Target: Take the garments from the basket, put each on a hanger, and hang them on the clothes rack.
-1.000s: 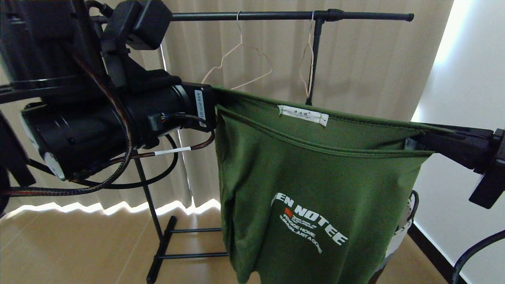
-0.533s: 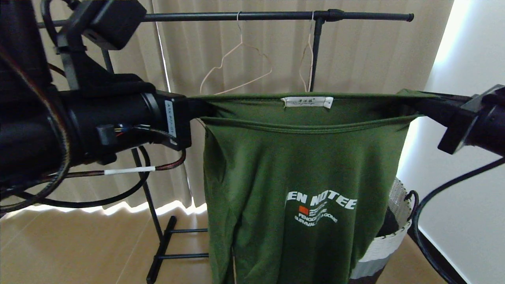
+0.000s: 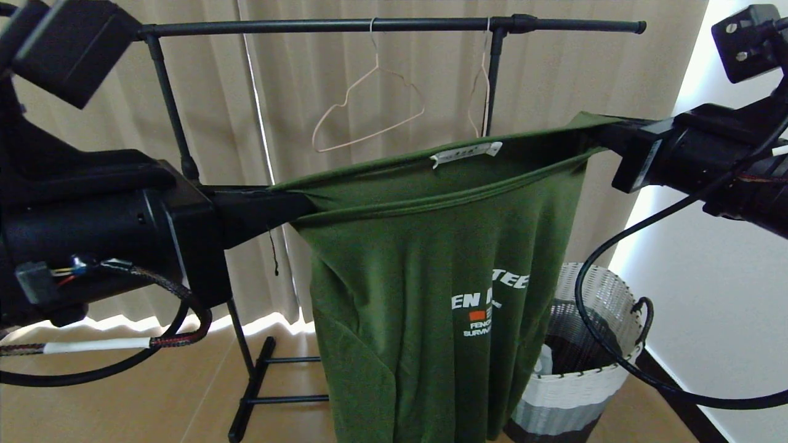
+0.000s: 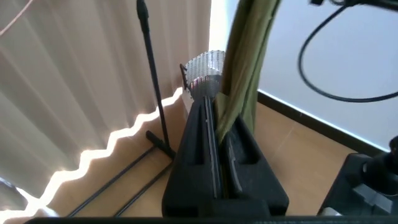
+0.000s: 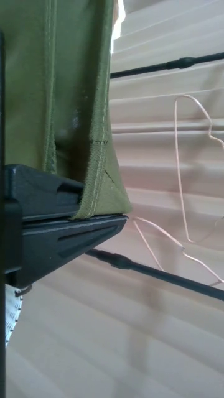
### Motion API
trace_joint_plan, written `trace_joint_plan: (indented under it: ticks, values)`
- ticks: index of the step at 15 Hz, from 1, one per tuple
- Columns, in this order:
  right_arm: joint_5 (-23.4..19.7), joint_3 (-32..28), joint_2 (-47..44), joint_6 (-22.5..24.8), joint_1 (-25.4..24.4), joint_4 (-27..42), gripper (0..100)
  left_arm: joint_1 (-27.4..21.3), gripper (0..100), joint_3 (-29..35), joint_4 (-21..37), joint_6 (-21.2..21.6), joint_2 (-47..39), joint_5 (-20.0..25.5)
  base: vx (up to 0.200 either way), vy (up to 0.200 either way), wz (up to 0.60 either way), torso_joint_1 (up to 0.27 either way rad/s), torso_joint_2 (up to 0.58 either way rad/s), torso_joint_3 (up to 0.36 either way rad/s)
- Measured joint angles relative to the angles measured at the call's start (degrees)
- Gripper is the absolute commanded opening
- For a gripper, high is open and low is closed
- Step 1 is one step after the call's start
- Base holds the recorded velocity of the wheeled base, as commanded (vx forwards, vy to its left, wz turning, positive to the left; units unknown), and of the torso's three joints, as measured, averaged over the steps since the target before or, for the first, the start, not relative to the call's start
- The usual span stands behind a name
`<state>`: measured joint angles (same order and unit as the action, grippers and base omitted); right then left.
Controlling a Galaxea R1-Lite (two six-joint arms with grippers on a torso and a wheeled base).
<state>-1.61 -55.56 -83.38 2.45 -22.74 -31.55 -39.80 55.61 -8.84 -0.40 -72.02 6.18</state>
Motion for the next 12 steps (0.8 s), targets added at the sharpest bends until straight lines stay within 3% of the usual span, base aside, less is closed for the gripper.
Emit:
trace_joint_plan:
  ticks: [5, 12]
  values:
    - [0.3, 0.0, 1.96, 0.11, -0.02, 2.86, 0, -0.51, 0, 1.24, -2.68, 0.27, -0.3, -0.71, 0.0, 0.0, 0.0, 0.0, 0.0, 0.0]
    - [0.2, -0.88, 13.82, 0.28, -1.38, 20.63, 0, 0.15, 0, 8.5, -8.09, 0.11, -9.01, -11.57, 0.0, 0.0, 0.0, 0.0, 0.0, 0.0]
